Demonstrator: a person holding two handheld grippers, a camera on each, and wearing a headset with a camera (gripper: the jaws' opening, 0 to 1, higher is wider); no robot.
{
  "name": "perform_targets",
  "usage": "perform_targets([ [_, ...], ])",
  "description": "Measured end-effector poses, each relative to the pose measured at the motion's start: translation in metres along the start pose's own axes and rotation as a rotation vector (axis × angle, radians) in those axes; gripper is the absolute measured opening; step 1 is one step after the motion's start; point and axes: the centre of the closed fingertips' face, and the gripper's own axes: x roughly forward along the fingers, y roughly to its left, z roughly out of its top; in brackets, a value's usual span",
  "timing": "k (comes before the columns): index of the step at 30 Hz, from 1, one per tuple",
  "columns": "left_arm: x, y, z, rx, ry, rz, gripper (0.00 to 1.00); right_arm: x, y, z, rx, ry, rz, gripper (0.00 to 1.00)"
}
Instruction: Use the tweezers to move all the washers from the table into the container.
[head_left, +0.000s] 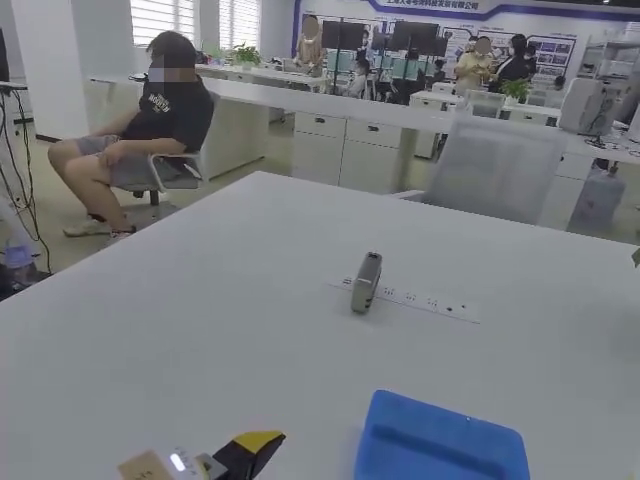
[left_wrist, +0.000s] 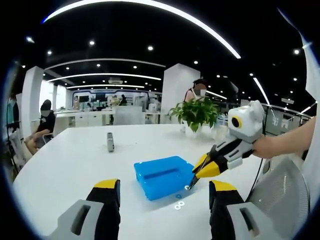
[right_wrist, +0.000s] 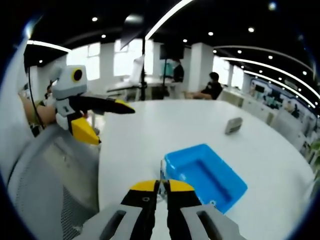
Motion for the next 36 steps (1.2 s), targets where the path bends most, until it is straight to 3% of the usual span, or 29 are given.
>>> perform_targets([
  [5,0.0,0.0,0.0,0.002,0.002,0.001,0.72,-0.002,-0.015,0.008,0.021,-0.022,-0.022,0.03],
  [12,-0.001,0.001,0.0,-0.001,-0.001,0.005,0.72,0.003,-0.05,0.014,0.099,-0.039,-0.085,0.03],
  [16,-0.001,0.001,0.0,-0.001,-0.001,0.006,0.72,0.009,-0.071,0.006,0.193,-0.026,-0.107,0.03],
  [22,-0.001,0.002,0.0,-0.002,0.002,0.01,0.71,0.02,-0.095,-0.016,0.298,0.047,-0.13,0.03],
  [27,-0.001,0.001,-0.001,-0.002,0.007,0.005,0.71,0.026,-0.1,-0.026,0.343,0.08,-0.123,0.03],
  [36,-0.001,0.001,-0.002,-0.001,0.01,0.003,0.71,0.035,-0.092,-0.032,0.332,0.124,-0.101,0.03],
])
